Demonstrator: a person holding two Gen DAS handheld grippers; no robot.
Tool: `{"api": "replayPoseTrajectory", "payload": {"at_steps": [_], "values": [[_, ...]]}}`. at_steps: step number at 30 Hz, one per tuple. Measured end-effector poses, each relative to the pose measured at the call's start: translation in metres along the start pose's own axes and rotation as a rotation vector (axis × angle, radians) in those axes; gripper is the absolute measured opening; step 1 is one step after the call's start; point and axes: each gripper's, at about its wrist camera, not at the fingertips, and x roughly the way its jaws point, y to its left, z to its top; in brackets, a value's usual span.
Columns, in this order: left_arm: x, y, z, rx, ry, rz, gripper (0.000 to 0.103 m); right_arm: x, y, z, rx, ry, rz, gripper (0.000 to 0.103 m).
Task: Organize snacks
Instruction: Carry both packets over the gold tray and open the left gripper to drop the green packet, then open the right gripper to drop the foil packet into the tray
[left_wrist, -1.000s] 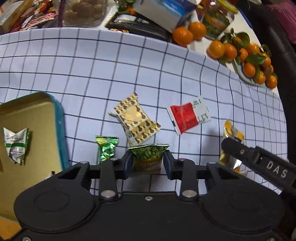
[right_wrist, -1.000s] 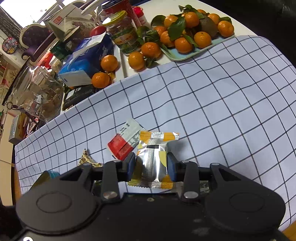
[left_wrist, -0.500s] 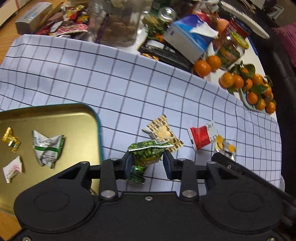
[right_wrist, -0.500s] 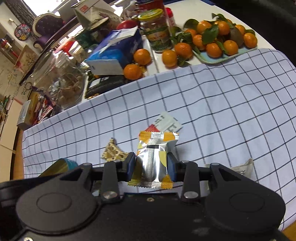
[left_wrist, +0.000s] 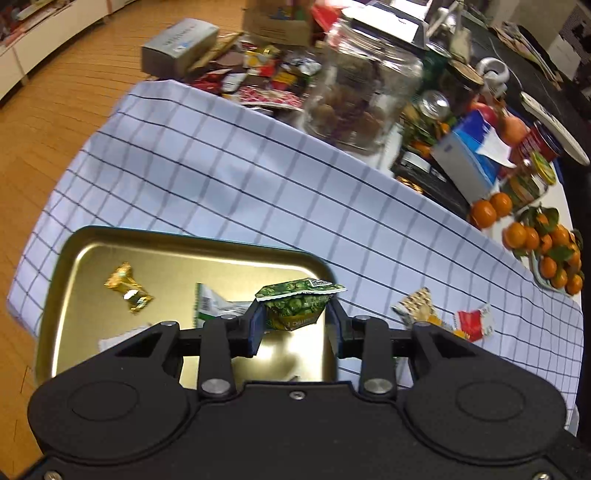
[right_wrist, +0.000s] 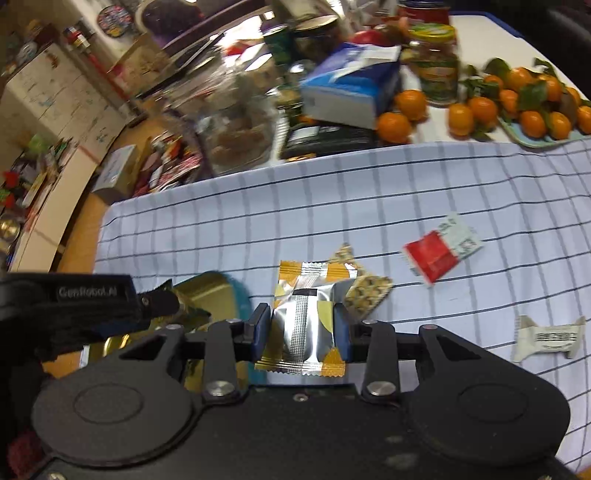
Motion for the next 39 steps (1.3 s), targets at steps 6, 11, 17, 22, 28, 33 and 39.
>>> {"api": "replayPoseTrajectory", "payload": {"at_steps": [6, 11, 17, 22, 28, 33, 39], "values": [[-0.005, 0.032, 0.001, -0.043, -0.005, 0.043, 0.043, 0.007, 0.035, -0.013, -0.074, 0.022, 0.048, 0.039], [-0.009, 0.053, 0.000, -0.058, -0.007, 0.075, 0.043, 0.013, 0.058, -0.022, -0.127, 0.043, 0.072, 0.039], [-0.009, 0.075, 0.000, -0.069, 0.001, 0.117, 0.043, 0.016, 0.074, -0.031, -0.176, 0.052, 0.082, 0.039], [-0.010, 0.090, 0.000, -0.081, -0.001, 0.150, 0.043, 0.023, 0.082, -0.032, -0.183, 0.066, 0.084, 0.039], [-0.011, 0.102, 0.000, -0.091, -0.010, 0.180, 0.044, 0.026, 0.089, -0.034, -0.192, 0.080, 0.096, 0.039], [-0.012, 0.102, -0.002, -0.069, -0.031, 0.201, 0.049, 0.026, 0.097, -0.036, -0.211, 0.082, 0.110, 0.039], [-0.011, 0.104, -0.002, -0.080, -0.019, 0.190, 0.049, 0.027, 0.104, -0.040, -0.245, 0.081, 0.117, 0.040]]}}
